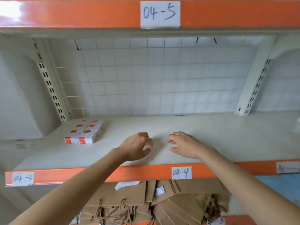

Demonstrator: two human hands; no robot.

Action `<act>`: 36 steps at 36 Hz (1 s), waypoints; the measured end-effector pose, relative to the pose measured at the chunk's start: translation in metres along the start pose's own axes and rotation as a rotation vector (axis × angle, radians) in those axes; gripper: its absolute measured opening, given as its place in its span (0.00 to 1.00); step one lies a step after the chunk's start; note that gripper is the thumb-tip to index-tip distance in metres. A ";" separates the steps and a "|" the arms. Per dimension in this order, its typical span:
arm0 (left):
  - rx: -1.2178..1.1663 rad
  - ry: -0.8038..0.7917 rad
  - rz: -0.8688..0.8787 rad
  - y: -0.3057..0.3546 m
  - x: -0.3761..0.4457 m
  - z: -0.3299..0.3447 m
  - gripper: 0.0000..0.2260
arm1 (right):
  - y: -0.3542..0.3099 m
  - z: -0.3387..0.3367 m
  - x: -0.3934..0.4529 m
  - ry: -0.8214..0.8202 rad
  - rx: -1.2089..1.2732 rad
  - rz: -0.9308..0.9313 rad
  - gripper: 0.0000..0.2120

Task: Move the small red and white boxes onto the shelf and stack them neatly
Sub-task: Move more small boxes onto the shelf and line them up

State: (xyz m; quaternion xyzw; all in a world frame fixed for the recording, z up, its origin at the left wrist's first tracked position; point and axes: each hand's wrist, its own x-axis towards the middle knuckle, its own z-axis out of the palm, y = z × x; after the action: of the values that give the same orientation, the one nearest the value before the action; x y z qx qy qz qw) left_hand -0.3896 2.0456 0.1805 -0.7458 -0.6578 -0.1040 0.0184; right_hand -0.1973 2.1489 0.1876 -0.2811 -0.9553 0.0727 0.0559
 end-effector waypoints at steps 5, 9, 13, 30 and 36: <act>-0.037 0.008 0.066 0.066 0.039 0.007 0.09 | 0.056 -0.011 -0.060 0.020 0.005 0.114 0.16; -0.068 0.004 0.128 0.118 0.066 0.019 0.09 | 0.094 -0.020 -0.105 0.042 0.031 0.188 0.15; -0.133 -0.004 0.171 0.168 0.095 0.031 0.09 | 0.129 -0.031 -0.156 0.062 0.053 0.257 0.16; -0.223 -0.078 0.384 0.342 0.218 0.078 0.10 | 0.264 -0.063 -0.292 0.193 0.077 0.529 0.13; -0.235 -0.083 0.407 0.376 0.281 0.089 0.10 | 0.322 -0.078 -0.293 0.218 0.037 0.560 0.16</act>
State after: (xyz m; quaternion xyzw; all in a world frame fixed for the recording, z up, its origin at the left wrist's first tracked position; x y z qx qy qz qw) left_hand 0.0238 2.2849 0.1855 -0.8636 -0.4775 -0.1432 -0.0749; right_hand 0.2291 2.2650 0.1905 -0.5386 -0.8275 0.0720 0.1412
